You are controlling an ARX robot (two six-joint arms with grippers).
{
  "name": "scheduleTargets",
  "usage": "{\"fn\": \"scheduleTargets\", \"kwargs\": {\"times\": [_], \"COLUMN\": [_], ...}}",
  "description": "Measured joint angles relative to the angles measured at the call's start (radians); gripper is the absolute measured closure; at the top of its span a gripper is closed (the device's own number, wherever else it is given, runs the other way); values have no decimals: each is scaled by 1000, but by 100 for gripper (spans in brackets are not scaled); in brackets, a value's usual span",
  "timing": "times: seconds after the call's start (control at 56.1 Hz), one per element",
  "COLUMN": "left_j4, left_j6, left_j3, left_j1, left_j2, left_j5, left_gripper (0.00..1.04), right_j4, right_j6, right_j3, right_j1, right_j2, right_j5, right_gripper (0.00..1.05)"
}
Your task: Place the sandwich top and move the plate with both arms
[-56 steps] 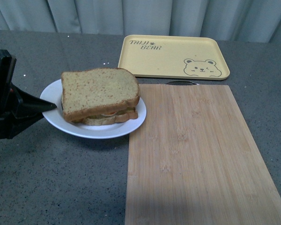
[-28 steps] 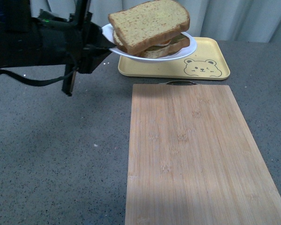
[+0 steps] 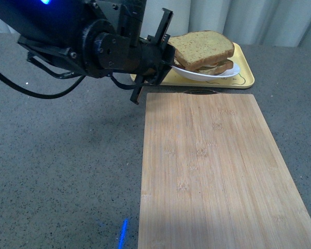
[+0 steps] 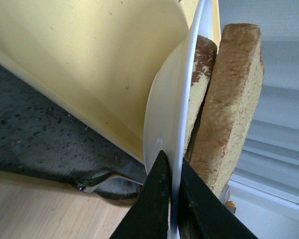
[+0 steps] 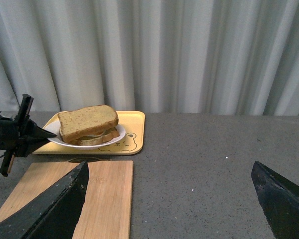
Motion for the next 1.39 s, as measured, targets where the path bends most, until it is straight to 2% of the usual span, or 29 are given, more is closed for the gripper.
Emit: {"fn": "scheduleTargets", "kwargs": {"times": [0.196, 0.41, 0.499, 0.803, 0.892, 0.999, 1.035, 1.052, 1.07, 1.142, 1.249, 1.391], "left_j4": [-47, -69, -82, -64, -55, -35, 179, 275, 403, 670, 784, 814], "left_j6": [-20, -32, -9, 36, 164, 344, 531, 592, 735, 1042, 1219, 1285], "left_j3": [128, 158, 156, 27, -98, -225, -327, -370, -436, -631, -812, -977], "left_j1": [-11, -5, -1, 19, 26, 27, 27, 29, 34, 69, 124, 169], "left_j2": [84, 99, 98, 0, -129, -242, -274, -282, -296, -363, -494, -633], "left_j5": [-19, -39, -74, -85, -129, -224, -367, -413, -454, -453, -423, -377], "left_gripper": [101, 100, 85, 42, 23, 8, 16, 20, 25, 42, 61, 85], "right_j4": [0, 0, 0, 0, 0, 0, 0, 0, 0, 0, 0, 0], "right_j6": [0, 0, 0, 0, 0, 0, 0, 0, 0, 0, 0, 0], "right_j3": [0, 0, 0, 0, 0, 0, 0, 0, 0, 0, 0, 0], "right_j1": [0, 0, 0, 0, 0, 0, 0, 0, 0, 0, 0, 0], "right_j2": [0, 0, 0, 0, 0, 0, 0, 0, 0, 0, 0, 0], "right_j5": [0, 0, 0, 0, 0, 0, 0, 0, 0, 0, 0, 0], "right_gripper": [9, 9, 9, 9, 9, 9, 9, 9, 9, 9, 9, 9]}}
